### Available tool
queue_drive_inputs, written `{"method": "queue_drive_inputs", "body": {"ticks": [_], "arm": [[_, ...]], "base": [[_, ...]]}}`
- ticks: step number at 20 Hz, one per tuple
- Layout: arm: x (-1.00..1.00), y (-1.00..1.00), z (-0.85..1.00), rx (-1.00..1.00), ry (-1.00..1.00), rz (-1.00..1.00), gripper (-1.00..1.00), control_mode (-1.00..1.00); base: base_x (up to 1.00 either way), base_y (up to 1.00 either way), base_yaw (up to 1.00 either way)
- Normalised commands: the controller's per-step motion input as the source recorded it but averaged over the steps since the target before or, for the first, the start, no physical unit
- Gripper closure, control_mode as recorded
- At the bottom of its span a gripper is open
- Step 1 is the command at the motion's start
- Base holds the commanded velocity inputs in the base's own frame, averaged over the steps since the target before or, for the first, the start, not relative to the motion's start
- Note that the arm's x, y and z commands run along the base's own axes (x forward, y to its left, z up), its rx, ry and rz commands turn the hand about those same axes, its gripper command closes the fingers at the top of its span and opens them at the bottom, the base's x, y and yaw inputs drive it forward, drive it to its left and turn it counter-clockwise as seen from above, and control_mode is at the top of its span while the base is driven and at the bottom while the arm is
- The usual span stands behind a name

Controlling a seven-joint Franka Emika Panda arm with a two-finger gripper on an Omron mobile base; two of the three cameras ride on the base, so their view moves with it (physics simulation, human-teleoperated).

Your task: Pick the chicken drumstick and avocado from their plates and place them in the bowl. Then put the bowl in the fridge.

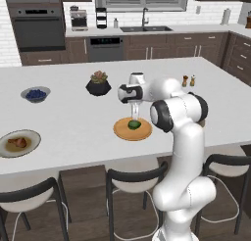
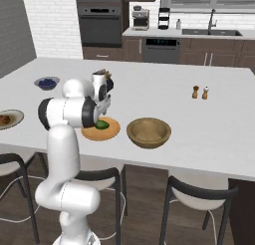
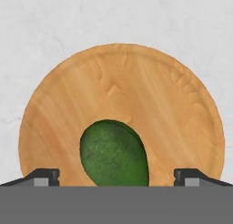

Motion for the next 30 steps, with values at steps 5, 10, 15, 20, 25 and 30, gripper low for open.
{"method": "queue_drive_inputs", "body": {"ticks": [5, 10, 15, 20, 25, 30], "arm": [[0.0, -0.01, -0.06, 0.0, 0.0, 0.0, -1.0, -1.0], [-0.01, 0.0, -0.14, 0.0, 0.0, 0.0, -1.0, -1.0], [0.05, 0.0, -0.31, 0.0, 0.0, 0.0, -1.0, -1.0], [0.06, 0.0, -0.3, 0.0, 0.0, 0.02, 1.0, -1.0], [-0.08, -0.01, -0.14, 0.0, 0.0, 0.02, 1.0, -1.0], [-0.39, -0.1, 0.43, 0.0, 0.0, 0.0, 1.0, -1.0]], "base": [[0.0, 0.0, 0.0], [0.0, 0.0, 0.0], [0.0, 0.0, 0.0], [0.0, 0.0, 0.0], [0.0, 0.0, 0.0], [0.0, 0.0, 0.0]]}}
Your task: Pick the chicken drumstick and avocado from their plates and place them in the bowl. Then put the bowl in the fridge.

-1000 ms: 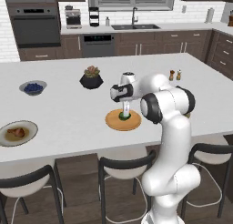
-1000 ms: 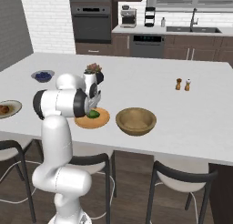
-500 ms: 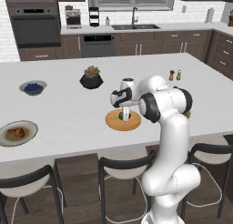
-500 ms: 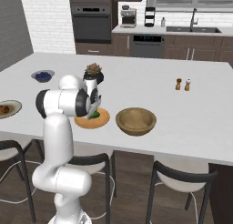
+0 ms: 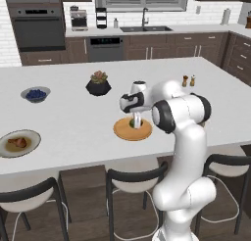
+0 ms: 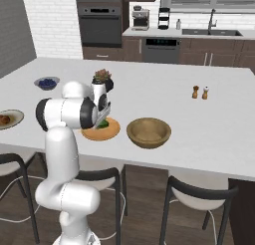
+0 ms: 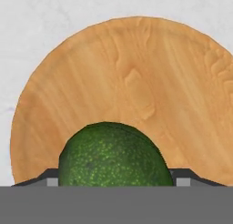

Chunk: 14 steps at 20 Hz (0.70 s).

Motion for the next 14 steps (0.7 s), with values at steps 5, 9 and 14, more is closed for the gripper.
{"method": "queue_drive_inputs", "body": {"ticks": [5, 9, 14], "arm": [[-0.58, -0.12, 0.94, 0.0, -0.02, -0.03, 1.0, -1.0], [-0.96, -0.16, 0.55, 0.0, 0.0, -0.18, 1.0, -1.0], [-0.58, -0.27, 0.45, 0.01, 0.04, -0.26, 1.0, -1.0]], "base": [[0.0, 0.0, 0.0], [0.0, 0.0, 0.0], [0.0, 0.0, 0.0]]}}
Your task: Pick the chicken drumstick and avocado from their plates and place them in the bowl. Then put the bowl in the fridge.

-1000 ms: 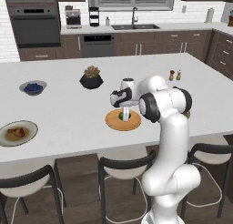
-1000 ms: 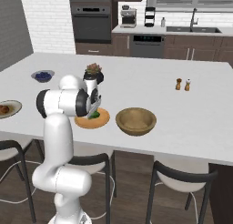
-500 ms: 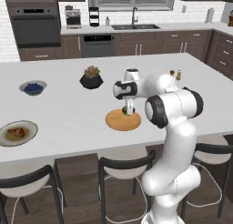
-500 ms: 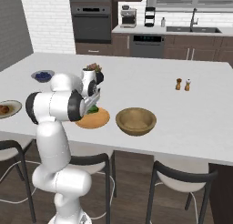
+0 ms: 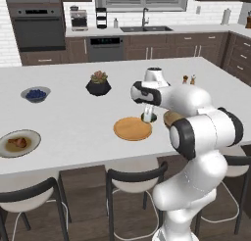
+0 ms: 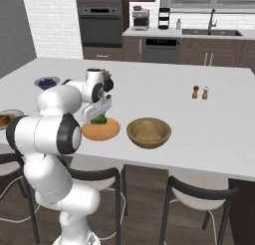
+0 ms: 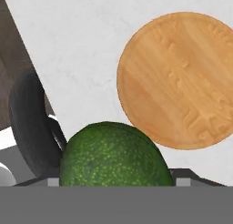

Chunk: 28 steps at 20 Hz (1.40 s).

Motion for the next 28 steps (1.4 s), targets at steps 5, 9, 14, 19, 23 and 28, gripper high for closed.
{"method": "queue_drive_inputs", "body": {"ticks": [5, 9, 14, 19, 23, 28], "arm": [[-0.06, -0.64, 0.26, 0.01, 0.15, -0.25, 1.0, -1.0], [-0.27, -0.8, 0.02, 0.01, 0.02, -0.15, 1.0, -1.0], [0.02, -0.84, -0.01, 0.0, 0.0, -0.2, 1.0, -1.0], [0.21, -0.71, -0.06, 0.0, 0.0, -0.11, 1.0, -1.0], [0.15, -0.62, -0.21, 0.0, 0.0, -0.04, 1.0, -1.0], [0.37, -0.36, -0.36, 0.01, 0.0, 0.0, 1.0, -1.0]], "base": [[0.0, 0.0, 0.0], [0.0, 0.0, 0.0], [0.0, 0.0, 0.0], [0.0, 0.0, 0.0], [0.0, 0.0, 0.0], [0.0, 0.0, 0.0]]}}
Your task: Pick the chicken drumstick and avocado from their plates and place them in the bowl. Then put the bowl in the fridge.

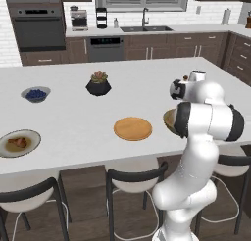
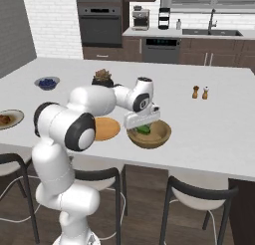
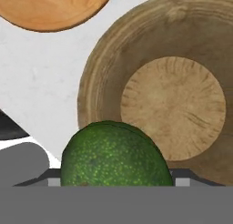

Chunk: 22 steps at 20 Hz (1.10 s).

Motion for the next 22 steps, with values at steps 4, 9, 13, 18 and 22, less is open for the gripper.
{"method": "queue_drive_inputs", "body": {"ticks": [4, 9, 13, 18, 22], "arm": [[0.47, -0.26, -0.26, 0.01, 0.0, 0.0, 1.0, -1.0], [0.22, -0.11, -0.43, 0.03, 0.0, 0.0, 1.0, -1.0], [0.22, -0.01, -0.47, 0.03, 0.0, 0.0, 1.0, -1.0], [0.38, 0.0, -0.35, 0.01, 0.0, 0.0, -1.0, -1.0], [0.28, 0.0, -0.09, 0.0, 0.0, 0.0, -1.0, -1.0]], "base": [[0.0, 0.0, 0.0], [0.0, 0.0, 0.0], [0.0, 0.0, 0.0], [0.0, 0.0, 0.0], [0.0, 0.0, 0.0]]}}
